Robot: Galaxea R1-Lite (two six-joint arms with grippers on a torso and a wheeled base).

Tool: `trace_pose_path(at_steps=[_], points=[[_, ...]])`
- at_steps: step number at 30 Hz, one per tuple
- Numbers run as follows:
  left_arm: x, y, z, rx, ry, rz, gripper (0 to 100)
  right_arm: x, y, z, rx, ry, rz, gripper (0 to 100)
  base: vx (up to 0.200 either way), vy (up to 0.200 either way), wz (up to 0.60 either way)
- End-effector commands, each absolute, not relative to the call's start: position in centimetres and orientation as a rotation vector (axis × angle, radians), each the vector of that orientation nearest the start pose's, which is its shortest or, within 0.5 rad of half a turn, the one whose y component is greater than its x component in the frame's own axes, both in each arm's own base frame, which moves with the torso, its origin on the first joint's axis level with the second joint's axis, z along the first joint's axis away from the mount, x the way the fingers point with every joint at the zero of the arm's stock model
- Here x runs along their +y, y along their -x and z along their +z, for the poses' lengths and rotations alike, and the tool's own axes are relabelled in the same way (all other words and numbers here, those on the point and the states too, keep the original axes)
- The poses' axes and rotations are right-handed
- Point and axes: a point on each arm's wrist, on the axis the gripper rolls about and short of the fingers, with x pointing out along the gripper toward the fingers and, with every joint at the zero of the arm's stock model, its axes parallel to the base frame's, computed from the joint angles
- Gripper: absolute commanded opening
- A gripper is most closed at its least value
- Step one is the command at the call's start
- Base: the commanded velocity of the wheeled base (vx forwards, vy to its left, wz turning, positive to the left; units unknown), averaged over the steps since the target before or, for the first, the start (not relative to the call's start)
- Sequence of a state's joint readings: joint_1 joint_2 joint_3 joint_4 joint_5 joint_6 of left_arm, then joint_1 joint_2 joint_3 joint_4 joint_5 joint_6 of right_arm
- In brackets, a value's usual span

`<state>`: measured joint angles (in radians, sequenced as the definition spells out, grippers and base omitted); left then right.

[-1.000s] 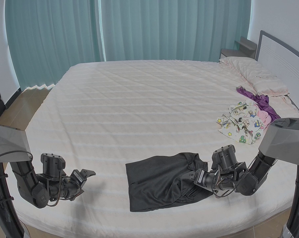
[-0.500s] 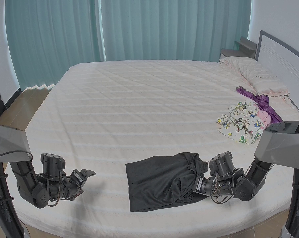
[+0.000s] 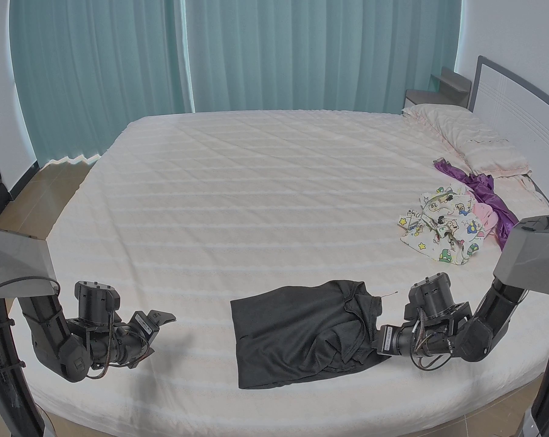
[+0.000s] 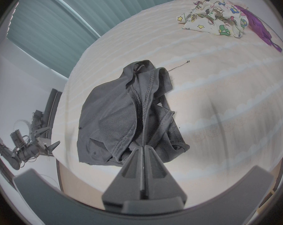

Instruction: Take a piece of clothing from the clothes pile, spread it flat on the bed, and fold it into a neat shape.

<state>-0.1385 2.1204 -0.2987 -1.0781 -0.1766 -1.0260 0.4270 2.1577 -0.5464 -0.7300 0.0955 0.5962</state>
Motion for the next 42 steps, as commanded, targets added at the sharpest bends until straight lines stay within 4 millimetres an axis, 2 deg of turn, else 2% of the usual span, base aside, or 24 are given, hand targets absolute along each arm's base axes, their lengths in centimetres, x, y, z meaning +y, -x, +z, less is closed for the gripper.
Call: trace_pose_path(at_steps=[1, 3, 20, 21, 27, 28, 30, 32, 37, 42], points=[[-4.0, -25.9, -0.2, 0.833, 0.983, 0.110, 100, 10.6, -27.2, 0.3, 0.981, -0.412, 0.222, 0, 0.000, 0.000, 0.00], [-4.0, -25.9, -0.2, 0.834, 0.982, 0.109, 100, 9.8, -27.3, 0.3, 0.977, -0.396, 0.220, 0, 0.000, 0.000, 0.00], [-4.0, -25.9, -0.2, 0.832, 0.982, 0.111, 100, 7.1, -28.6, 0.6, 0.940, -0.431, 0.219, 0, 0.000, 0.000, 0.00], [-4.0, -25.9, -0.2, 0.833, 0.981, 0.110, 100, 7.0, -28.6, 0.7, 0.939, -0.438, 0.225, 100, 0.000, 0.000, 0.00], [-4.0, -25.9, -0.2, 0.833, 0.981, 0.110, 100, 6.7, -28.9, 1.3, 0.910, -0.460, 0.235, 100, 0.000, 0.000, 0.00], [-4.0, -25.9, -0.2, 0.832, 0.982, 0.111, 100, 6.8, -29.0, 2.1, 0.874, -0.468, 0.250, 100, 0.000, 0.000, 0.00], [-4.0, -25.9, -0.2, 0.832, 0.982, 0.111, 100, 7.3, -28.8, 2.5, 0.872, -0.490, 0.269, 100, 0.000, 0.000, 0.00], [-4.0, -25.9, -0.2, 0.833, 0.981, 0.110, 100, 8.6, -28.5, 2.5, 0.894, -0.525, 0.295, 100, 0.000, 0.000, 0.00], [-4.0, -25.9, -0.2, 0.832, 0.982, 0.111, 100, 10.7, -28.3, 0.4, 0.979, -0.576, 0.299, 100, 0.000, 0.000, 0.00], [-4.0, -25.9, -0.2, 0.832, 0.982, 0.111, 100, 11.4, -28.3, -1.4, 0.992, -0.563, 0.308, 100, 0.000, 0.000, 0.00]])
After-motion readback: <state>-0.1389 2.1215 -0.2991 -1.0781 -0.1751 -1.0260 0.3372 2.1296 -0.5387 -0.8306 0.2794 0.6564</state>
